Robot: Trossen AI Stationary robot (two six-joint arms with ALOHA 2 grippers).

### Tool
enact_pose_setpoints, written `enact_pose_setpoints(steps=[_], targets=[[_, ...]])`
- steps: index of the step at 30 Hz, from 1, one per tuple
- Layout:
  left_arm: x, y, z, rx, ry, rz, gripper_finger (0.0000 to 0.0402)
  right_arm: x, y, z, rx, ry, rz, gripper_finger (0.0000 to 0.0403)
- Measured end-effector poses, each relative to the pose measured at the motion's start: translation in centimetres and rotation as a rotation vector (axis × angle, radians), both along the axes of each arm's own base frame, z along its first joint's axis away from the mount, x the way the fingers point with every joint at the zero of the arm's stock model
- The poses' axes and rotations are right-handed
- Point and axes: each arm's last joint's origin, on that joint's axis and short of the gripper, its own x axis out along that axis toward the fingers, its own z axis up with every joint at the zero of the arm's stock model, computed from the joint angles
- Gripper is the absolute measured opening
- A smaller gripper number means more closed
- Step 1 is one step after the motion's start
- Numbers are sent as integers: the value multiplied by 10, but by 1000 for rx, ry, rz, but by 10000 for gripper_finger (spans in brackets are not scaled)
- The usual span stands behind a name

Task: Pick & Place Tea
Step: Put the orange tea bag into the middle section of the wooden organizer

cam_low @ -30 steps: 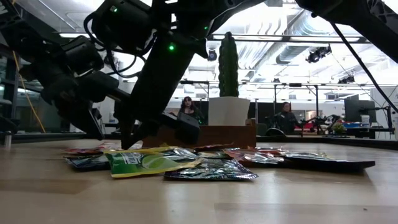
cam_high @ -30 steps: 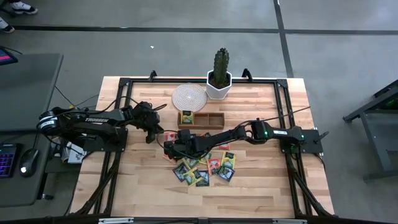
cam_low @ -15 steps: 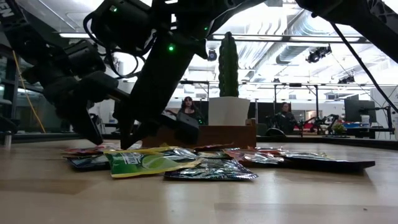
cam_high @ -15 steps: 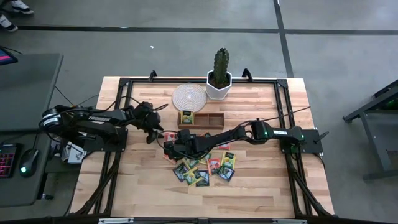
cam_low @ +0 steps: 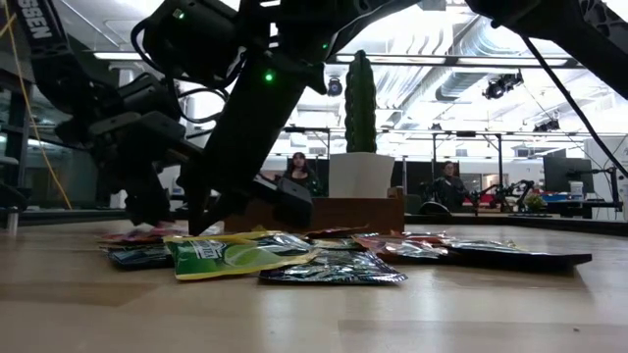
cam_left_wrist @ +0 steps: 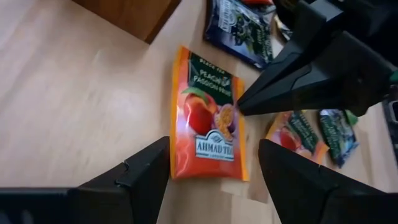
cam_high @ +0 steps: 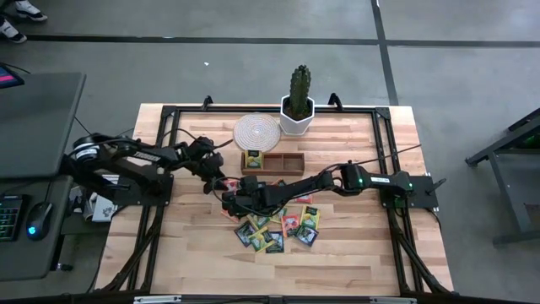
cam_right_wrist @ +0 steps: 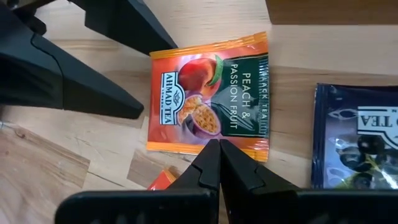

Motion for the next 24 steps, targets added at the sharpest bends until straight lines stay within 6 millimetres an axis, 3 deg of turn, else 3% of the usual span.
enact_pose_setpoints(steps=[10, 14, 21, 24], targets=[[1, -1, -1, -47, -12, -2, 227, 0, 0, 0, -15, 4, 5, 0], [1, -1, -1, -49, -10, -6, 170, 0, 0, 0, -24, 8, 17, 0], [0, -2, -2, -30, -14, -33, 18, 0, 0, 0, -25, 4, 17, 0], [0, -2, -2, -16, -18, -46, 14, 1, 0, 0, -31, 5, 26, 0]])
